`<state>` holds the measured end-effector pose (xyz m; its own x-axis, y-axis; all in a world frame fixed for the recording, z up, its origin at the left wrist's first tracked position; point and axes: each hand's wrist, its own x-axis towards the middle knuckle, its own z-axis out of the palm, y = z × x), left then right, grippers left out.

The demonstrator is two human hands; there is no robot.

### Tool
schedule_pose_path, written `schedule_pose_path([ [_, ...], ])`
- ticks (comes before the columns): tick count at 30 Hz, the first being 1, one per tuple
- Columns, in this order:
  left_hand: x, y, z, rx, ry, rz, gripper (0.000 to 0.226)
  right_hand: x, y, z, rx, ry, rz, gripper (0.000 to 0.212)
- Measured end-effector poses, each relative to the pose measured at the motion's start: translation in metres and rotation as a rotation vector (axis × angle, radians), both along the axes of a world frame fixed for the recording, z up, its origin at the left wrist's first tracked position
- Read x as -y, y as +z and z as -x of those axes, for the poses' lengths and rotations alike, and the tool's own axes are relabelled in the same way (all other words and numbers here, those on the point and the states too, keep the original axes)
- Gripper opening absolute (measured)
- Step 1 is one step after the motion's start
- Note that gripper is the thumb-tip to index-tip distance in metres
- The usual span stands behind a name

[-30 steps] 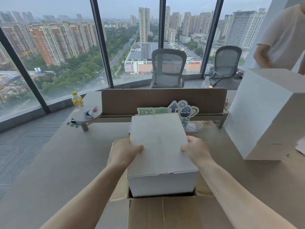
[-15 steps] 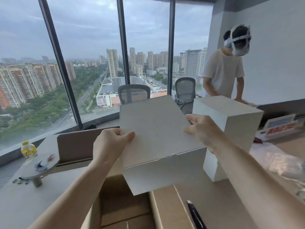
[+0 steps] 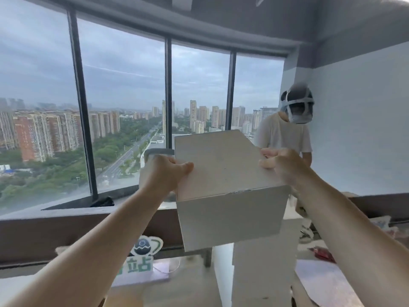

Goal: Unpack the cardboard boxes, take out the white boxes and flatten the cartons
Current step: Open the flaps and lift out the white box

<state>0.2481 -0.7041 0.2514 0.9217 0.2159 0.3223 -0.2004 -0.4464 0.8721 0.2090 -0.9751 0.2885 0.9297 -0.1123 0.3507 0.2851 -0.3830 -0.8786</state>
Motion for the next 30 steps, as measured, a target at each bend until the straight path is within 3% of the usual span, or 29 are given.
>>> schedule_pose_path([
  [3, 0.045, 0.006, -0.036, -0.003, -0.007, 0.010, 0.042, 0.043, 0.008, -0.028, -0.011, -0.014, 0.022, 0.027],
  [5, 0.070, 0.005, -0.063, -0.017, -0.011, 0.021, 0.050, 0.067, 0.004, -0.049, -0.051, -0.044, 0.023, 0.022],
  [7, 0.095, 0.014, -0.062, -0.041, 0.027, -0.035, 0.056, 0.087, 0.000, -0.065, -0.084, -0.063, -0.021, 0.024],
  [9, 0.114, 0.017, -0.065, -0.053, 0.081, -0.165, 0.048, 0.103, -0.004, -0.081, -0.122, -0.074, -0.028, 0.025],
  [11, 0.128, 0.017, -0.076, -0.072, 0.101, -0.218, 0.045, 0.116, -0.008, -0.098, -0.150, -0.110, -0.002, 0.015],
  [15, 0.146, 0.011, -0.097, -0.124, 0.097, -0.260, 0.042, 0.135, -0.016, -0.129, -0.161, -0.180, 0.024, 0.041],
  [23, 0.158, 0.003, -0.116, -0.186, 0.091, -0.359, 0.035, 0.158, -0.033, -0.171, -0.247, -0.128, 0.064, 0.036],
  [25, 0.157, 0.005, -0.114, -0.195, 0.064, -0.355, 0.033, 0.155, -0.030, -0.166, -0.260, -0.146, 0.156, 0.018],
  [30, 0.144, -0.006, -0.095, -0.208, -0.138, -0.075, 0.027, 0.131, -0.021, -0.133, -0.099, -0.268, 0.525, 0.034],
])
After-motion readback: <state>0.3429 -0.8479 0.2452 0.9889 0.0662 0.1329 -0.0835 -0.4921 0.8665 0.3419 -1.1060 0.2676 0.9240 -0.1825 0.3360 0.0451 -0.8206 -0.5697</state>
